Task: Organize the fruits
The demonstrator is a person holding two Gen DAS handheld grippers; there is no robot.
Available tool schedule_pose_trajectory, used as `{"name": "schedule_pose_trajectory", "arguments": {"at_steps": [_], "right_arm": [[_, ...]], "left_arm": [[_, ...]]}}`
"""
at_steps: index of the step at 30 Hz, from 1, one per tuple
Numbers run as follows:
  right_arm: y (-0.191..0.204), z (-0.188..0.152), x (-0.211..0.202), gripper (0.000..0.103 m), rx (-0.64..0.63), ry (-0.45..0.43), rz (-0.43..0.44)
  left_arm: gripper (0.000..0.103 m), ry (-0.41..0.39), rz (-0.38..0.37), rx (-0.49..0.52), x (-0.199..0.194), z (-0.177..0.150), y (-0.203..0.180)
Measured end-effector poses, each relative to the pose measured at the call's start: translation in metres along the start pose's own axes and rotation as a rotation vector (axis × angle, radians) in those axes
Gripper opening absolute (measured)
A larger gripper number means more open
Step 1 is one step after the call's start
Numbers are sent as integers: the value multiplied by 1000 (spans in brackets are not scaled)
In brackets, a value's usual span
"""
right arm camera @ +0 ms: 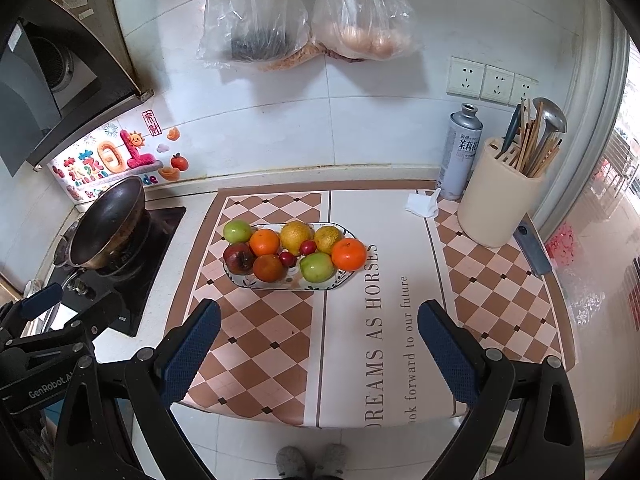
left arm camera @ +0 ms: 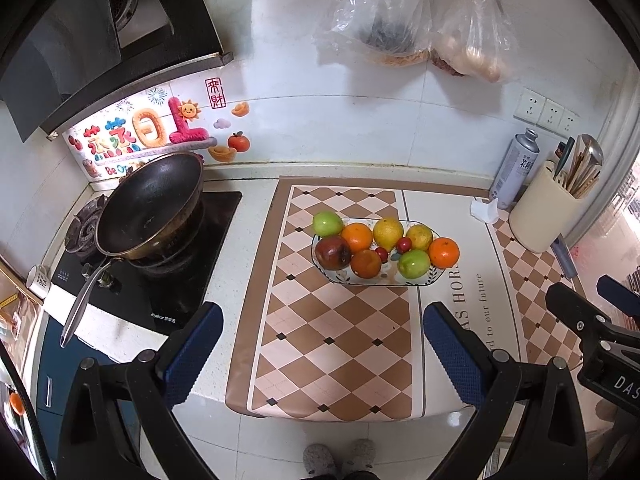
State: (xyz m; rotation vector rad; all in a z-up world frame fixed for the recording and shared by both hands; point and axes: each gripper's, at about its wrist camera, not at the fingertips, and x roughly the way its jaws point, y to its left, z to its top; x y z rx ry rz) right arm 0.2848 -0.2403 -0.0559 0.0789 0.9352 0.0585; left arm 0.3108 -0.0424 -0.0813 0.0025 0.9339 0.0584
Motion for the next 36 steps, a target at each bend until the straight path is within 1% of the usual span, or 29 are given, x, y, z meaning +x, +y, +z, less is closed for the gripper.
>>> {"name": "schedule_pose_trajectory", "arguments": {"at_steps": [15,36], "right_arm": [[-1,-5,-9,101,4,3,0],[-8,-7,-14,101,2,-1,-7]], "left_arm": [[103,-9,10,7,-9,-1,-4],[103,-22,0,15,-19,-2,-7]]}}
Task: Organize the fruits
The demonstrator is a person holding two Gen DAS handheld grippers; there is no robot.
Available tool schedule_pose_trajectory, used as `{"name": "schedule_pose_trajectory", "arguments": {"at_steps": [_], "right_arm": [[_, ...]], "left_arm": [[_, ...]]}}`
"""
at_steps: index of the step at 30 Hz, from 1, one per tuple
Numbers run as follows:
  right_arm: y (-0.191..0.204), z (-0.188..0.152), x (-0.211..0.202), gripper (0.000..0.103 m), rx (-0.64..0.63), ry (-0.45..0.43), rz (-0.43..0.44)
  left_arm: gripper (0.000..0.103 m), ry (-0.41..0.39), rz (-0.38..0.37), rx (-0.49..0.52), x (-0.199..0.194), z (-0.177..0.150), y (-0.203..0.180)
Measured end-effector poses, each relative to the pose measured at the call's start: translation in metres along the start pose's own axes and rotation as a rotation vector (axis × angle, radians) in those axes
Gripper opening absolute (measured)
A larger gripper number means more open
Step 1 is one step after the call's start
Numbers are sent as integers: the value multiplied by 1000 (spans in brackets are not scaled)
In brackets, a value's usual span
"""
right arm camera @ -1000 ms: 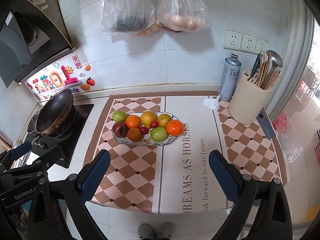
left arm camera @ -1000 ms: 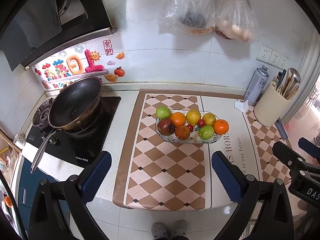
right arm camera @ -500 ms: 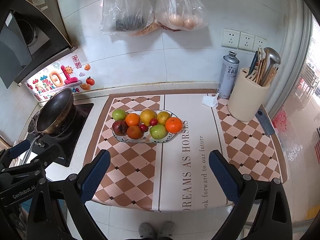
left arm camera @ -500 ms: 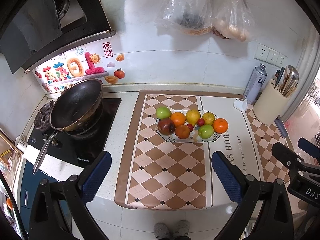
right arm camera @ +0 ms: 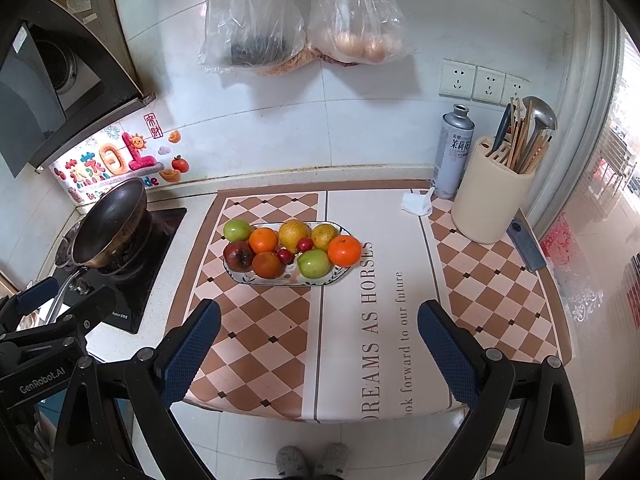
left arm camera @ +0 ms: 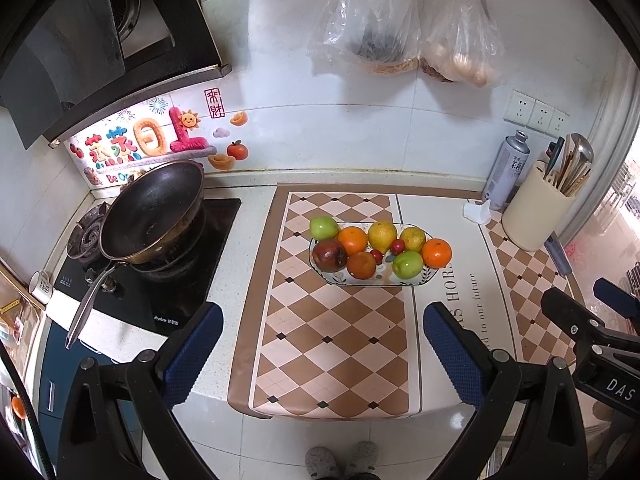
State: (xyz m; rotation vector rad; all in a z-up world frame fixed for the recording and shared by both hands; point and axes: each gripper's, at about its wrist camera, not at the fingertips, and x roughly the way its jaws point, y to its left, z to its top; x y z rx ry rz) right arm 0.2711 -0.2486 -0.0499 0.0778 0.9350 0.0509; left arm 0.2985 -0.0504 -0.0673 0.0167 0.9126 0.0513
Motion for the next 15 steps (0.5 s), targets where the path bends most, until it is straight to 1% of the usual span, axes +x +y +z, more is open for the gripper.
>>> {"name": "schedule_pose_trajectory", "arguments": {"at_steps": [5,9,15], "right_arm": [[-1,-1,-5,101,5,-2,1],[2,-2,-9,101,7,1,-5],[4,-5,-12,101,17,0,-8]], "left_arm": [[103,-7,-2,5,-3,0,-1],[103,3,-34,-6,-4,-2,-1],[103,-7,-28,0,-7,-4,-2]]}}
